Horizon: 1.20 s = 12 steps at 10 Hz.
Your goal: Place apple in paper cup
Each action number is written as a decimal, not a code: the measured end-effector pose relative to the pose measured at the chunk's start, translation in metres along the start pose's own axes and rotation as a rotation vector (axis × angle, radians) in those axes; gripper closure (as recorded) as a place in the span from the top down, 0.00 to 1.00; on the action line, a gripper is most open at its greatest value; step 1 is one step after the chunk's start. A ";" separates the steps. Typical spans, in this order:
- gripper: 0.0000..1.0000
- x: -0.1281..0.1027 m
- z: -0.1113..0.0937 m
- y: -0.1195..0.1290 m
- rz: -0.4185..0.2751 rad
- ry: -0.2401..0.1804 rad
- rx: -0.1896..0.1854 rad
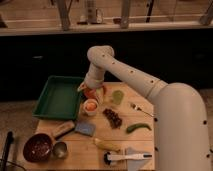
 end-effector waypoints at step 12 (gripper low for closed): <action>0.80 0.001 -0.004 0.000 -0.041 -0.008 -0.007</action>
